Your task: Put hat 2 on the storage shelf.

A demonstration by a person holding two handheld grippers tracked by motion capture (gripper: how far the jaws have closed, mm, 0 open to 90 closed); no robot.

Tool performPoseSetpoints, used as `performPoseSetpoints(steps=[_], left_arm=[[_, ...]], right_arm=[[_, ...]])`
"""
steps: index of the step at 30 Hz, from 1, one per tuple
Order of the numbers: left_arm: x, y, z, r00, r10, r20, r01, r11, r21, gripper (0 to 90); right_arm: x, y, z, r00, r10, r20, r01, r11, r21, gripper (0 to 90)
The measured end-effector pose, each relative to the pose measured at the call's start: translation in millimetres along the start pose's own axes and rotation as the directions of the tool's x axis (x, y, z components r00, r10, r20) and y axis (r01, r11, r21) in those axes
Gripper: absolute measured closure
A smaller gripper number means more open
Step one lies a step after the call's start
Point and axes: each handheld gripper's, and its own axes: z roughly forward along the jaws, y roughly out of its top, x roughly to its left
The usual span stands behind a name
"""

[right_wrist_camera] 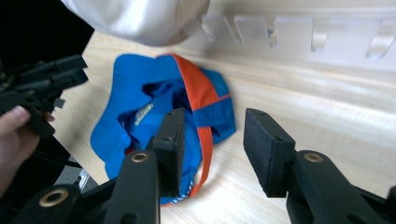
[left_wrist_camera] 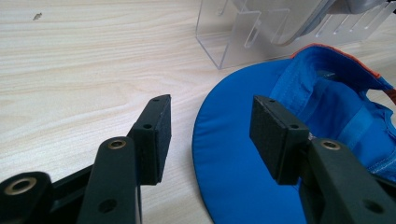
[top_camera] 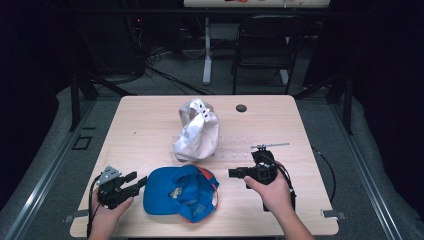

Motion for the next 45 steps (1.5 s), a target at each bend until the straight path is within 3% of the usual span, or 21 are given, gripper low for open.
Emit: performPoseSetpoints(steps=[7, 8, 9, 17, 18, 19, 24, 28, 32, 37, 38, 45], left_arm=[[2.6, -1.2, -1.2, 1.0000, -0.002, -0.004, 0.002, 1.0000, 0.007, 49.2], [2.7, -1.5, -0.7, 1.0000, 0.004, -0.008, -0.003, 0.9999, 0.013, 49.2], [2.7, -1.8, -0.4, 0.9999, 0.008, -0.010, -0.007, 0.9998, 0.017, 49.2], [-0.4, -5.5, 0.7, 0.9988, 0.044, -0.022, -0.043, 0.9985, 0.034, 49.2], [-0.5, -6.8, 1.1, 0.9987, 0.045, -0.025, -0.044, 0.9987, 0.026, 49.2], [-0.1, -7.0, -0.3, 0.9985, 0.048, -0.026, -0.047, 0.9981, 0.040, 49.2], [2.3, -13.1, -4.9, 0.9984, 0.032, -0.046, -0.030, 0.9989, 0.037, 49.3], [3.5, -17.1, -8.7, 0.9977, 0.035, -0.058, -0.032, 0.9987, 0.041, 50.1], [4.4, -19.2, -12.3, 0.9973, 0.035, -0.064, -0.033, 0.9986, 0.040, 50.1], [5.2, -21.1, -14.7, 0.9971, 0.031, -0.069, -0.028, 0.9988, 0.041, 50.0], [5.3, -20.9, -15.8, 0.9972, 0.030, -0.068, -0.026, 0.9984, 0.050, 50.0], [6.8, -21.1, -17.4, 0.9971, 0.026, -0.072, -0.023, 0.9988, 0.043, 50.0]], right_arm=[[-4.8, -19.4, 16.6, 0.9992, 0.015, -0.036, -0.014, 0.9996, 0.025, 59.0], [-5.8, -20.2, 16.4, 0.9999, -0.001, -0.013, 0.002, 0.9987, 0.050, 59.0], [-5.9, -24.1, 21.5, 0.9987, 0.020, -0.047, -0.018, 0.9991, 0.039, 59.0], [-11.5, -43.2, 44.8, 0.9971, 0.020, -0.073, -0.015, 0.9969, 0.078, 58.6], [-12.3, -45.7, 49.0, 0.9939, 0.035, -0.104, -0.028, 0.9974, 0.067, 58.5], [-14.2, -45.8, 49.7, 0.9960, 0.015, -0.088, -0.007, 0.9957, 0.093, 58.4], [-17.2, -50.4, 64.1, 0.9926, 0.040, -0.115, -0.028, 0.9942, 0.104, 58.4], [-20.2, -51.2, 73.7, 0.9850, 0.078, -0.154, -0.059, 0.9901, 0.128, 58.3], [-21.5, -52.2, 82.8, 0.9834, 0.086, -0.160, -0.060, 0.9850, 0.162, 58.4], [-22.2, -53.0, 92.1, 0.9683, 0.135, -0.210, -0.096, 0.9777, 0.187, 58.8], [-20.7, -53.1, 92.9, 0.9692, 0.148, -0.197, -0.111, 0.9762, 0.187, 59.2], [-22.3, -50.7, 89.0, 0.9395, 0.181, -0.291, -0.128, 0.9732, 0.191, 61.4]])
